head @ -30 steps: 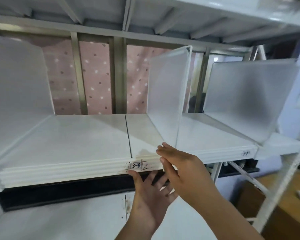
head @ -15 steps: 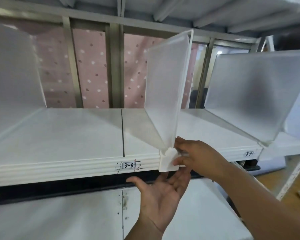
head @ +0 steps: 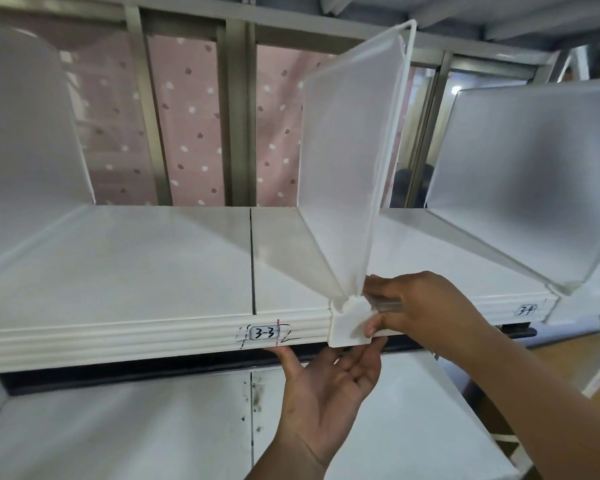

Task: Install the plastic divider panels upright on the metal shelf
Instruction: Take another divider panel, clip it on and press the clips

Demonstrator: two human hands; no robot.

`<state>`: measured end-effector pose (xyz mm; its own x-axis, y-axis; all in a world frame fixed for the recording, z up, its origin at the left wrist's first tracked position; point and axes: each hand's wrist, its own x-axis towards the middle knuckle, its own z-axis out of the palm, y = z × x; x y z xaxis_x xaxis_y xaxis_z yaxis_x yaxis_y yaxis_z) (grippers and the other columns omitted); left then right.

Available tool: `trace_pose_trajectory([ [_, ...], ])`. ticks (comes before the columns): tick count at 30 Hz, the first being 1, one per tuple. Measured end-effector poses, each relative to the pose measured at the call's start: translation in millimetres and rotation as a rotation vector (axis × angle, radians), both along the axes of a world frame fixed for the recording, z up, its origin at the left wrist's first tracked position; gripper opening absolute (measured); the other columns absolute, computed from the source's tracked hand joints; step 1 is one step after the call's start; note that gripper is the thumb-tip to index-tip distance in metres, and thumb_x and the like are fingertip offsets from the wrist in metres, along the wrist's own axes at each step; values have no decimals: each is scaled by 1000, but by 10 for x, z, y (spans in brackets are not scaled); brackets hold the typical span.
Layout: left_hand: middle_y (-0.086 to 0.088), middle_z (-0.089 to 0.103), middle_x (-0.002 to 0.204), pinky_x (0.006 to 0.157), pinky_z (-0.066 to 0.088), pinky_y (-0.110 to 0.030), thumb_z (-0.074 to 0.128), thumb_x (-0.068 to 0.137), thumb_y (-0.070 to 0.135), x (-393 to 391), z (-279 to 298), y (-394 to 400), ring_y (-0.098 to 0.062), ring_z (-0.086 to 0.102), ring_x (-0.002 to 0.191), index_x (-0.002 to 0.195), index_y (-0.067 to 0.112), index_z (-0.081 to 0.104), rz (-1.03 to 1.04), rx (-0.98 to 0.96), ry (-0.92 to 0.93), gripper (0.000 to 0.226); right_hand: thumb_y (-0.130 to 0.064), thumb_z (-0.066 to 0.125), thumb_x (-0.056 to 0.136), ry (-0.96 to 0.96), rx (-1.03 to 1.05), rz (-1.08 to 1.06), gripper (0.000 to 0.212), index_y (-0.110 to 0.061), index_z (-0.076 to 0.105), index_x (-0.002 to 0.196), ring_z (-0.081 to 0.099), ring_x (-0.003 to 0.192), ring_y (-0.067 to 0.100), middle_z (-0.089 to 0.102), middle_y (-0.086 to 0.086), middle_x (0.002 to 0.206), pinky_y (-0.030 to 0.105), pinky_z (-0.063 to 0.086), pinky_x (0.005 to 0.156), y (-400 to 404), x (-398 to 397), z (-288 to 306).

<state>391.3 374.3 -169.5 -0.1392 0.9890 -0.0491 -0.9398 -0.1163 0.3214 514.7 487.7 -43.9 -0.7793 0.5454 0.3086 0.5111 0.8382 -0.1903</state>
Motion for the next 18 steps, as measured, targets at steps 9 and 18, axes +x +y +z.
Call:
trace_pose_trajectory([
  [9,-39,62,140,99,57,-50,69,68,73,-114,-117,-81,-51,65,127,144,-8,57,22,-77,-53,112,-64,86,55,114,82,-124,67,-29,78,112,65,92,14,78,-11,112,6,41,66,-152,-107,-74],
  [18,-42,58,141,103,58,-51,93,28,80,-245,20,-328,-56,60,131,134,-16,63,58,-43,-52,146,-91,48,51,33,244,-182,88,-24,75,102,71,83,24,78,-5,94,38,57,69,-264,-245,-54],
])
